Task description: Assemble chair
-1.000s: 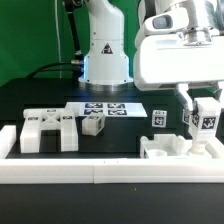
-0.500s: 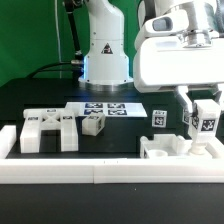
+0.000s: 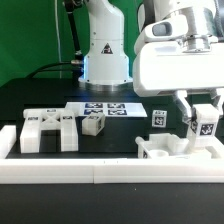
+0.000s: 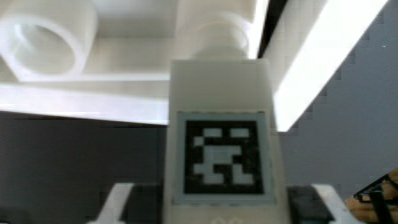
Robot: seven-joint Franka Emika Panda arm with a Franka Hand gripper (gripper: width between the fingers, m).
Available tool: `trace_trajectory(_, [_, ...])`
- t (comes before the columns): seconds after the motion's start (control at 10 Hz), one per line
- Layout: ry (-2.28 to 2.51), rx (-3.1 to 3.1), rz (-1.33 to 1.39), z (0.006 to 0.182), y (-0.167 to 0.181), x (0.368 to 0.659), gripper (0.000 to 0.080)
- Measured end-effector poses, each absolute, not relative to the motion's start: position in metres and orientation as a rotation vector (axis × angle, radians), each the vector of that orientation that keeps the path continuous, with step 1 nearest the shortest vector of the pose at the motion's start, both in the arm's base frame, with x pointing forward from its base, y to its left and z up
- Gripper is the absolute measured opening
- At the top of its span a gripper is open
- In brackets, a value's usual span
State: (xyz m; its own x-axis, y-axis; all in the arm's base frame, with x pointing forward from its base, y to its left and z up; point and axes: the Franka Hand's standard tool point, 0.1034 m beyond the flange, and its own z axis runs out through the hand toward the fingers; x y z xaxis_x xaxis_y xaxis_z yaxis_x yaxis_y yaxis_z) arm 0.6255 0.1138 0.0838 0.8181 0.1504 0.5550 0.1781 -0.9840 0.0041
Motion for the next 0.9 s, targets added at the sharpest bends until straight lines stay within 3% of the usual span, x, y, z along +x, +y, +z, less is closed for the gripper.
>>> trace_trajectory(0.9, [-0.279, -2.931, -0.977, 0.0789, 0.1115, 0.6175, 0.0290])
